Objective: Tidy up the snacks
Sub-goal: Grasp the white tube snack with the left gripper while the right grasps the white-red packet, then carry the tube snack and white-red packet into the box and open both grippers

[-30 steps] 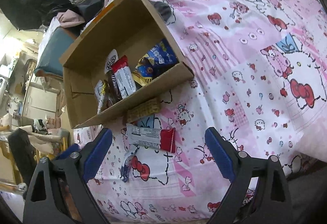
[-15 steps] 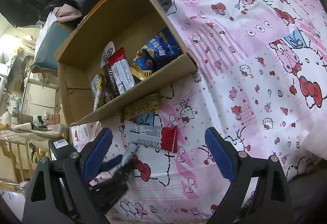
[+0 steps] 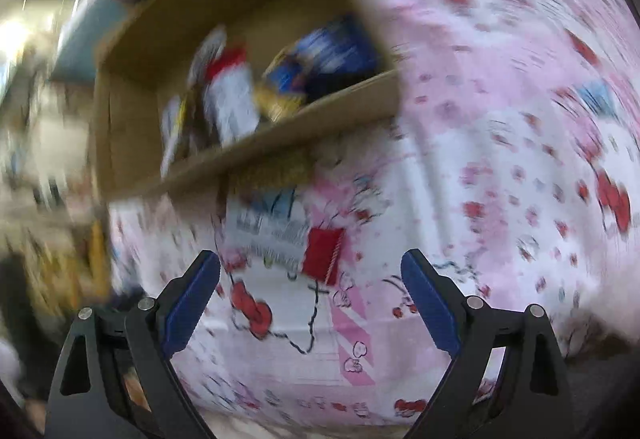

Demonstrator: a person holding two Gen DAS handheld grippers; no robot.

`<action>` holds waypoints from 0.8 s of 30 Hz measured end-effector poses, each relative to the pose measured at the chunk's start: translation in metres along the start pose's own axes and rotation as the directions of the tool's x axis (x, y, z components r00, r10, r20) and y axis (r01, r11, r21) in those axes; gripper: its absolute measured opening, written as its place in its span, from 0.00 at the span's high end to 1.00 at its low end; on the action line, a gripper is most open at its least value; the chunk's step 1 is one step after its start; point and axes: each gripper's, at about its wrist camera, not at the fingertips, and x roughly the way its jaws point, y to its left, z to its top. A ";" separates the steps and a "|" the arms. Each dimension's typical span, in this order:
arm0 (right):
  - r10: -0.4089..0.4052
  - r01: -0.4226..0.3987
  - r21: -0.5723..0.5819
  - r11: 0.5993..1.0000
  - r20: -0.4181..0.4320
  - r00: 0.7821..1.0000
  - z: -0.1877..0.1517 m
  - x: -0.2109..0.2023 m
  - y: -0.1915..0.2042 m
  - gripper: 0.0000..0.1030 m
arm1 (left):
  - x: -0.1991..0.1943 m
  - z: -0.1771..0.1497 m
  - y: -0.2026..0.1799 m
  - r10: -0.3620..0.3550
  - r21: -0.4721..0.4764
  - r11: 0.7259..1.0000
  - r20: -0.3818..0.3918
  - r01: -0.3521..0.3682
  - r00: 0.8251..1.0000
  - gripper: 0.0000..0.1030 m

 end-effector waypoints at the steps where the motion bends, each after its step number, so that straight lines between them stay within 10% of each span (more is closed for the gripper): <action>1: -0.021 0.019 -0.070 0.997 -0.022 1.000 0.001 0.008 0.012 0.09 | -0.002 0.003 0.003 -0.004 -0.004 1.000 0.005 0.004 1.000 0.88; 9: -0.232 0.180 -0.523 0.833 -0.035 0.972 0.002 0.072 0.078 0.24 | 0.003 0.010 0.001 0.032 0.000 0.999 0.035 -0.032 0.999 0.88; 14: -0.260 0.168 -0.603 0.780 -0.067 0.963 -0.008 0.081 0.087 0.68 | 0.002 0.012 0.009 0.042 -0.017 0.999 0.041 -0.042 0.998 0.88; 24: 0.021 -0.081 -0.414 0.907 -0.149 0.989 -0.036 0.006 0.064 0.68 | -0.003 0.014 0.004 0.041 -0.013 0.999 0.062 -0.040 0.997 0.88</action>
